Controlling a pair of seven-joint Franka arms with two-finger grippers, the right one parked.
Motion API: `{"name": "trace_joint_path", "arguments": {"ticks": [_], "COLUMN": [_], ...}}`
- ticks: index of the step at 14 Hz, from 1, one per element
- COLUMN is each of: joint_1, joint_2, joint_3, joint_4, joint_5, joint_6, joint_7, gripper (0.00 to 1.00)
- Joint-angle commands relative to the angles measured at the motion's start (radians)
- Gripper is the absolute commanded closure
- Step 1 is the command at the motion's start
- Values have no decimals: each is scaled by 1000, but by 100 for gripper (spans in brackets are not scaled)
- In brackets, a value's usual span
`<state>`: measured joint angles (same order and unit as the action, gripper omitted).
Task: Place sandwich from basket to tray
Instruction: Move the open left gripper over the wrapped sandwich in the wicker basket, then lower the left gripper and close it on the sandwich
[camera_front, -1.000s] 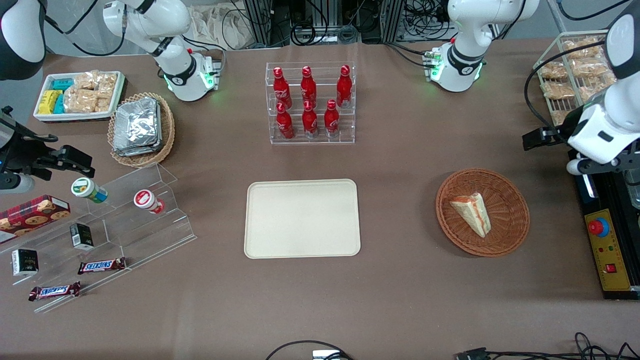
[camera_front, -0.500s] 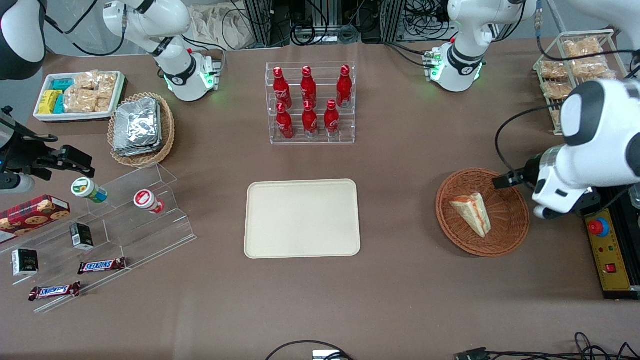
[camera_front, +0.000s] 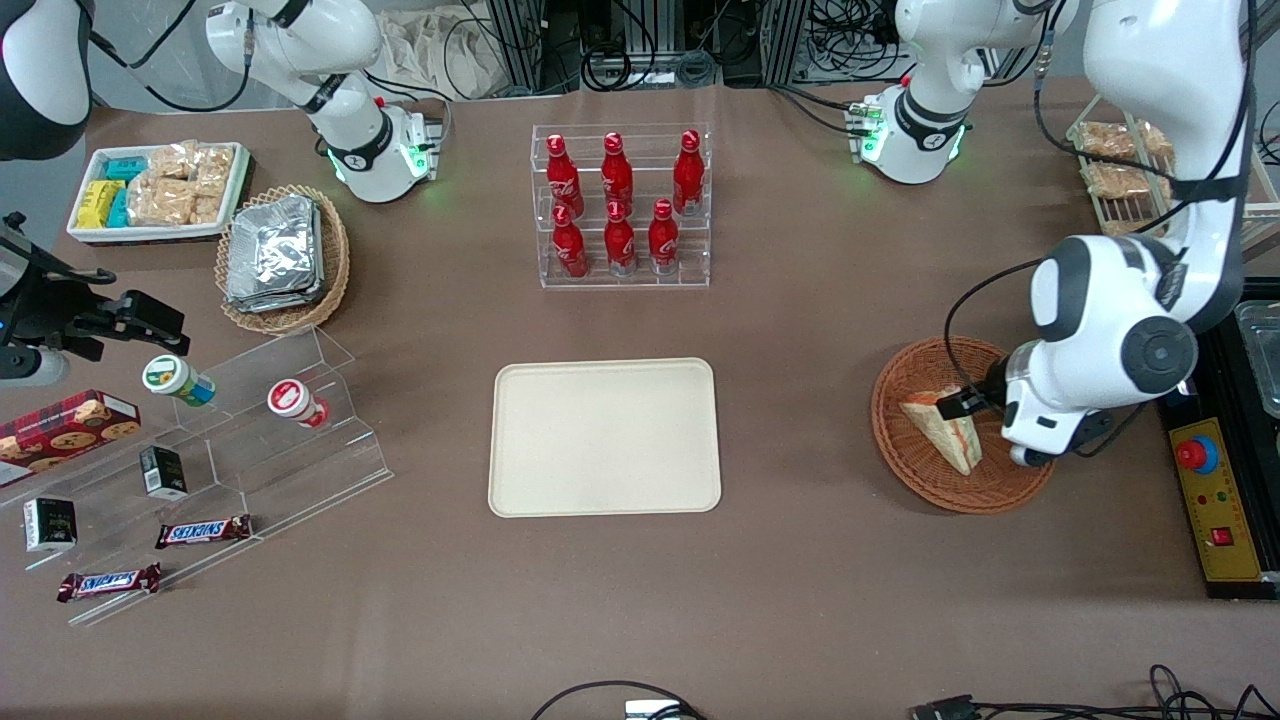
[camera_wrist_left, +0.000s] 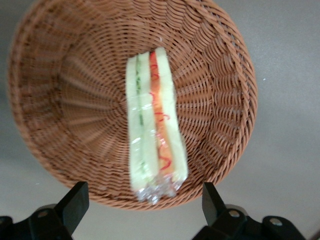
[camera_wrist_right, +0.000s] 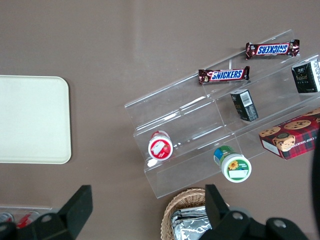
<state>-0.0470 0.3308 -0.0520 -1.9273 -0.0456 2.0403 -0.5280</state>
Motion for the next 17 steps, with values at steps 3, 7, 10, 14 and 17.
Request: {"name": "trace_joint_path", "arguments": {"ticks": [3, 7, 10, 14, 17], "joint_1": [-14, -8, -7, -7, -14], "joint_2": [71, 70, 65, 28, -18], "joint_3": [3, 4, 4, 4, 1], "joint_4": [-5, -102, -128, -122, -46], "joint_5": [-13, -11, -10, -11, -17], "joint_6": [92, 231, 274, 255, 129], "joint_7": [-32, -29, -26, -32, -46], "gripper": [0, 0, 30, 93, 99]}}
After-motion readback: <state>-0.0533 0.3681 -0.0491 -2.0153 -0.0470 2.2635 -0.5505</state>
